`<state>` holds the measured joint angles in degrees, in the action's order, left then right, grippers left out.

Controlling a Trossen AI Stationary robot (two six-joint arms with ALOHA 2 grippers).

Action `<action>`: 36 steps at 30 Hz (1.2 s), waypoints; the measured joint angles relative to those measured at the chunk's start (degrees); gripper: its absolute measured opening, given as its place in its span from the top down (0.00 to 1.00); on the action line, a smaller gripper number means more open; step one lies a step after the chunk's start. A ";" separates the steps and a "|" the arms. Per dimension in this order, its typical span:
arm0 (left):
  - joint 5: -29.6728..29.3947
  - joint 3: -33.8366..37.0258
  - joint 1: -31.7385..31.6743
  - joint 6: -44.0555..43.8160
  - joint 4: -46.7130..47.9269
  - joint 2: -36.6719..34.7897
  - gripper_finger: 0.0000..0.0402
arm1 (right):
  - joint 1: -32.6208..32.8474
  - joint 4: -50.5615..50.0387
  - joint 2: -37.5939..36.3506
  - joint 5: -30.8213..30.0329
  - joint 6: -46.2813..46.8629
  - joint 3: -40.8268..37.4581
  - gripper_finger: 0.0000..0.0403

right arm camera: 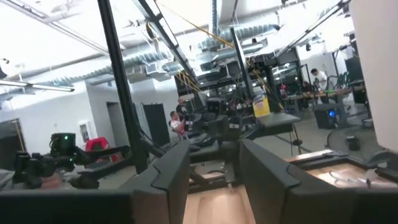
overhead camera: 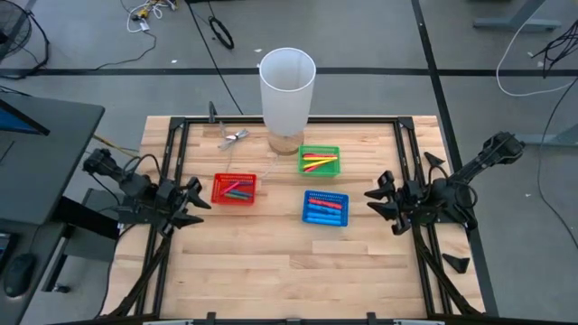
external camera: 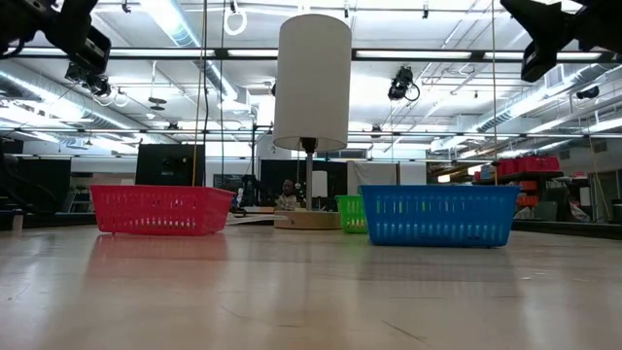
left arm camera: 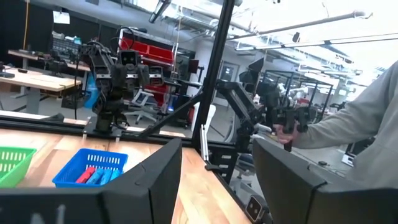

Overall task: Pick & Place Markers
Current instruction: Return to Home Position

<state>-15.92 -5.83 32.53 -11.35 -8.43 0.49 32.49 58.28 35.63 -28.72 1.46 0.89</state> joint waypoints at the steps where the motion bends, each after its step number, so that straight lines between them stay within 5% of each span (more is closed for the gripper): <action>1: 0.06 0.40 0.00 0.00 -0.08 -0.42 0.49 | 0.00 0.00 -0.43 0.01 -0.43 0.00 0.65; 8: -0.43 2.23 0.09 0.02 -1.53 -0.42 0.49 | 0.00 -3.69 -6.80 0.02 -5.11 0.02 0.65; 25: -6.03 2.56 0.04 1.55 -4.97 -0.39 0.49 | 0.00 -33.71 -35.51 0.01 -5.69 0.07 0.65; 36: -5.65 2.56 0.04 -0.66 0.09 -0.31 0.49 | -0.02 -36.99 -35.62 -0.84 -6.55 0.22 0.65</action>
<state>-21.58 -3.27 32.58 -12.01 -8.34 0.19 32.47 21.29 0.01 -29.56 -5.08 1.10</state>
